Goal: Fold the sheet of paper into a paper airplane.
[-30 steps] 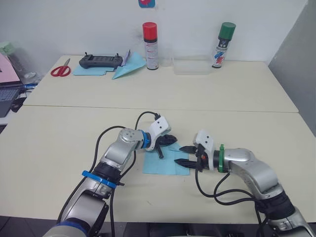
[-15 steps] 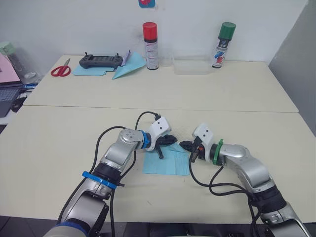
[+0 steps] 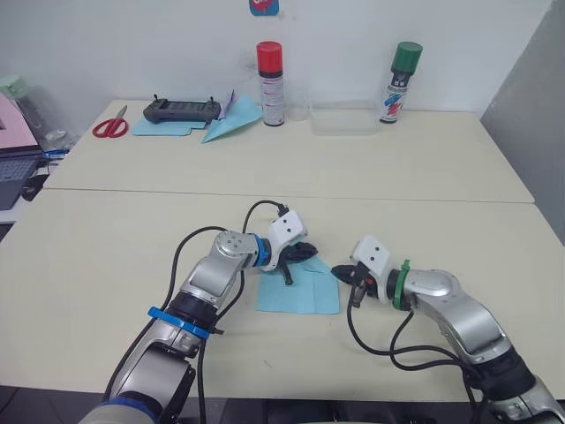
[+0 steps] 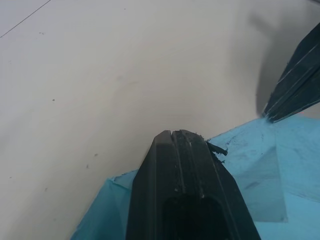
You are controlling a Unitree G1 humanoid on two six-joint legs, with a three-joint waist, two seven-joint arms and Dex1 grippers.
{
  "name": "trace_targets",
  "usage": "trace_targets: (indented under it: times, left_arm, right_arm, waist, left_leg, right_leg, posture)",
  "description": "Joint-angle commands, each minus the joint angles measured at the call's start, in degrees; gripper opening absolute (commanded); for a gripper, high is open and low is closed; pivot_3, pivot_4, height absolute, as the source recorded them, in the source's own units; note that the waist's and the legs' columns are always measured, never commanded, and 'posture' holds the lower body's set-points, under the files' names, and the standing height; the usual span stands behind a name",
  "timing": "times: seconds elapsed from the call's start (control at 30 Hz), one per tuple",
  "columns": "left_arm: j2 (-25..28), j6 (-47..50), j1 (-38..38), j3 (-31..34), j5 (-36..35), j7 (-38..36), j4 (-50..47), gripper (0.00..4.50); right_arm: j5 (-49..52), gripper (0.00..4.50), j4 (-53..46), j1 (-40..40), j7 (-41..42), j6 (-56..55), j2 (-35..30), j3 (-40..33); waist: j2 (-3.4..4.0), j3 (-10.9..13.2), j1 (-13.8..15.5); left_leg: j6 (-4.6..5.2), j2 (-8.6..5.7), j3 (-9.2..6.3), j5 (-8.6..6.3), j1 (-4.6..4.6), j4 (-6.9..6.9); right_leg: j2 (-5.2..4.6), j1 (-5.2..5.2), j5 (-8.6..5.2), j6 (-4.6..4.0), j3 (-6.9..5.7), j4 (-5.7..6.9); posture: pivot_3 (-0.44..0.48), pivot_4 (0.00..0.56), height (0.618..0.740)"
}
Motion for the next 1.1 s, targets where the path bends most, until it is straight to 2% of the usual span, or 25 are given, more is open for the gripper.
trace_targets:
  times: [0.03, 0.13, 0.4, 0.7, 0.8, 0.87, 1.1]
  left_arm:
    - [-0.2, 0.9, 1.7, -2.1, 1.6, -0.5, 1.3, 0.0]
    - [-0.4, 0.6, 1.6, -1.9, 1.8, -0.3, 1.8, 0.0]
    - [-0.9, 0.1, 0.7, -1.7, 2.0, -0.2, 2.8, 0.0]
    - [-1.0, -1.5, 0.0, -0.6, 2.3, 1.2, 3.4, 0.0]
    - [-3.1, 2.2, -1.7, 2.3, -1.2, 2.3, -2.7, 0.0]
    - [-3.6, 3.9, -1.8, 1.8, -2.0, 1.3, -5.8, 0.0]
    - [-3.2, 4.4, -0.5, -1.0, 0.5, 0.8, -2.1, 0.0]
  right_arm:
    - [1.5, 0.06, 0.6, 2.0, -0.4, -2.0, 0.8, -2.9]
    - [5.4, 0.06, -0.3, 1.2, -0.9, -3.5, 4.9, -6.4]
    - [2.2, 0.06, 3.3, -1.7, -1.7, -6.0, 8.8, -2.3]
    - [-0.3, 0.06, 6.1, -2.9, -0.1, -5.8, 7.5, 1.3]
    - [-3.4, 0.06, 9.2, -3.2, 0.1, -6.6, 6.2, 3.4]
    - [-3.8, 0.06, 9.9, -3.5, 0.1, -6.7, 6.1, 3.4]
    - [-3.8, 0.06, 10.3, -4.1, -0.1, -6.4, 6.1, 3.3]
  waist:
    - [-0.05, 0.0, 0.0]
    - [-0.04, 0.0, -0.1]
    - [-0.04, 0.0, 0.1]
    - [-0.04, 0.0, 0.2]
    - [-0.04, 0.0, 0.3]
    - [-0.06, 0.0, 0.2]
    - [-0.05, 0.0, -0.2]
  left_leg:
    - [0.0, 0.0, 0.0, 0.0, 0.0, 0.0]
    - [0.0, 0.0, 0.0, 0.0, 0.0, 0.0]
    - [0.0, -0.01, 0.0, 0.0, -0.01, 0.01]
    - [0.0, -0.02, -0.01, 0.0, -0.01, 0.02]
    - [0.0, -0.02, 0.0, 0.0, -0.03, 0.03]
    - [0.0, -0.02, 0.0, 0.0, -0.04, 0.05]
    - [0.0, -0.01, -0.01, 0.0, -0.05, 0.04]
  right_leg:
    - [0.0, 0.01, 0.0, 0.0, 0.0, 0.0]
    - [0.0, 0.01, 0.0, 0.0, 0.0, 0.01]
    - [0.0, 0.01, 0.0, 0.0, -0.01, 0.01]
    - [0.0, 0.0, 0.0, 0.0, 0.0, 0.02]
    - [-0.01, 0.0, 0.0, 0.0, 0.01, 0.02]
    - [0.0, 0.0, 0.01, 0.01, 0.01, 0.02]
    - [0.01, -0.03, 0.01, 0.01, 0.01, 0.03]
  posture:
    - [0.0, 0.15, 0.74]
    - [0.0, 0.15, 0.74]
    - [0.0, 0.15, 0.74]
    - [0.0, 0.15, 0.74]
    - [0.0, 0.15, 0.74]
    - [0.0, 0.15, 0.74]
    - [0.0, 0.15, 0.74]
